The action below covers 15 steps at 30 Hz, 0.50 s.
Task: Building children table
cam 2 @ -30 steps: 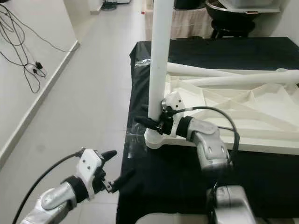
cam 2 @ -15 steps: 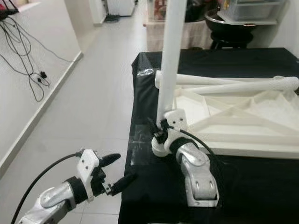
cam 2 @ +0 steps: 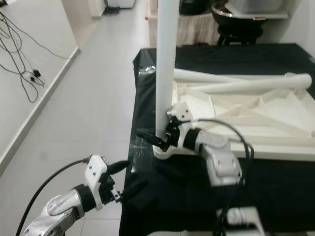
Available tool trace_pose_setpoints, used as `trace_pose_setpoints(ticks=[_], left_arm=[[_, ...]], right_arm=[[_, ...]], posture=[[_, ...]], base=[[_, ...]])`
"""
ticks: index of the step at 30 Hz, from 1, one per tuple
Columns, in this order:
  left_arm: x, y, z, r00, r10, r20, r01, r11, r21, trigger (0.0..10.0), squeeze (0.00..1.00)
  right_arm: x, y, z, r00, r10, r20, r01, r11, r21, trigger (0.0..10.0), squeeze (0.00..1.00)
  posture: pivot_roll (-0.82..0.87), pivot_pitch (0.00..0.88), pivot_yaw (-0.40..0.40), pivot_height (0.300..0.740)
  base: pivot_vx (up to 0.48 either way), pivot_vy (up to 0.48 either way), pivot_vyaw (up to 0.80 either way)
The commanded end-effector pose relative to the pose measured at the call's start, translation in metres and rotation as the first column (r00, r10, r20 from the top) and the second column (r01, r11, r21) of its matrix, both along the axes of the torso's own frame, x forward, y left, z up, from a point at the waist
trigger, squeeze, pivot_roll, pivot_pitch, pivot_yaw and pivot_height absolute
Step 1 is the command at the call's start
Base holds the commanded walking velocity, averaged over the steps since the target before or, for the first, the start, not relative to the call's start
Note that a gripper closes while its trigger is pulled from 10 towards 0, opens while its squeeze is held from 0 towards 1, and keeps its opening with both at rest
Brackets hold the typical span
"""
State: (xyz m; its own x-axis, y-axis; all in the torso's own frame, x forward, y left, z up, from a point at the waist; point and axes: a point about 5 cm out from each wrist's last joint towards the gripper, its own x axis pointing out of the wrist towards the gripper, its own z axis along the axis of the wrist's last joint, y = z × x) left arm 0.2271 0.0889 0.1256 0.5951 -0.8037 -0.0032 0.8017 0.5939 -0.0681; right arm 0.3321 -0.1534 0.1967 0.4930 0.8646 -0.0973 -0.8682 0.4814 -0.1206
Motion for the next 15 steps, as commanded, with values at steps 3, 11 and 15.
trace_pose_setpoints(ticks=[3, 11, 15], left_arm=[[-0.002, -0.001, -0.005, 1.000, -0.007, -0.021, 0.007, 1.000, 0.001, 10.0, 0.00], [-0.003, -0.006, -0.003, 1.000, -0.008, -0.020, 0.008, 1.000, -0.015, 10.0, 0.00], [-0.004, -0.006, -0.003, 1.000, -0.009, -0.021, 0.009, 1.000, -0.019, 10.0, 0.00]], right_arm=[[0.009, 0.010, 0.002, 0.997, 0.081, -0.003, -0.081, 0.997, -0.005, 10.0, 0.00], [0.012, 0.005, 0.005, 0.984, 0.174, -0.043, -0.172, 0.985, 0.030, 0.0, 0.00], [0.010, 0.002, 0.003, 0.982, 0.186, -0.044, -0.185, 0.983, 0.020, 0.0, 0.00]], posture=[[-0.03, 0.095, 0.032, 0.740], [-0.04, 0.122, 0.015, 0.740], [-0.05, 0.127, 0.018, 0.740]], base=[[0.000, 0.000, 0.00], [0.000, 0.000, 0.00], [0.000, 0.000, 0.00]])
